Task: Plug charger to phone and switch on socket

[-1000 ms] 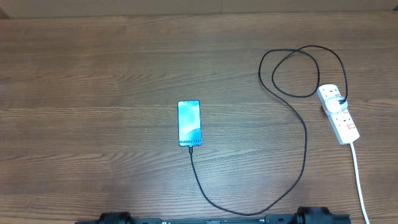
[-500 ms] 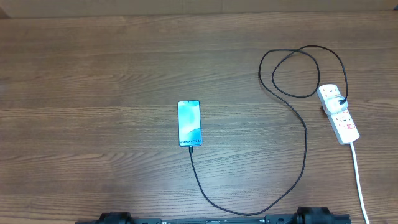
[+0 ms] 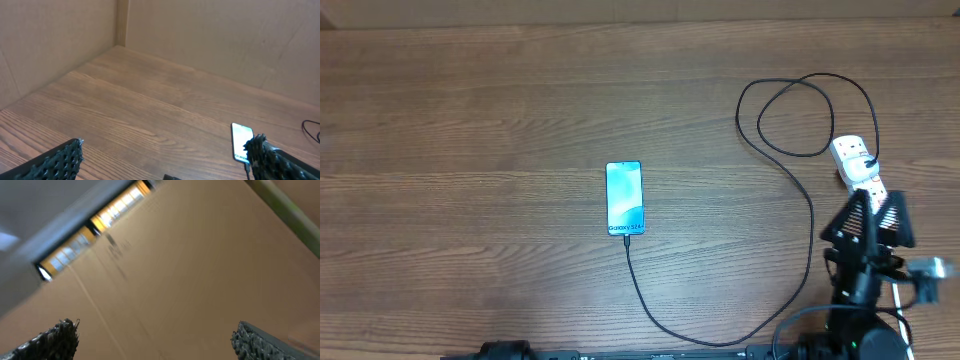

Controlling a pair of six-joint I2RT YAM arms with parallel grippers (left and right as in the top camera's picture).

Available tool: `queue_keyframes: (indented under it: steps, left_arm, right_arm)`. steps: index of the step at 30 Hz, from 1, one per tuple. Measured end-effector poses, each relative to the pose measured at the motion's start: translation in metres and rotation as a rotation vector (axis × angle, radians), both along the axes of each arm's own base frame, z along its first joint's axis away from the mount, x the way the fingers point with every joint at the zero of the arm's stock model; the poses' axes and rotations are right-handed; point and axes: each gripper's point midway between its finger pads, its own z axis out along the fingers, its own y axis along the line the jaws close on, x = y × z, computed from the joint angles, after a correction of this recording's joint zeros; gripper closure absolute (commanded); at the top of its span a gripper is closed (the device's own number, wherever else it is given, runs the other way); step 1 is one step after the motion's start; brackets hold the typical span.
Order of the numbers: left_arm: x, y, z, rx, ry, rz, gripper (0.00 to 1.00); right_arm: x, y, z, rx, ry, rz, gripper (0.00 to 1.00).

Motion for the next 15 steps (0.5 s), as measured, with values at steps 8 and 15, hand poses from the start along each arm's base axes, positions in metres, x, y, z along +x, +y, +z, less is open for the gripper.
queue_keyframes:
  steps: [8, 15]
  left_arm:
    - [0.0, 0.0, 0.0, 0.0, 0.0, 0.0, 0.0]
    - [0.0, 0.0, 0.0, 0.0, 0.0, 0.0, 0.0]
  right_arm:
    - [0.022, -0.005, -0.066, 0.017, 0.262, -0.026, 0.0]
    - [0.028, -0.006, -0.12, 0.018, 0.485, -0.032, 0.0]
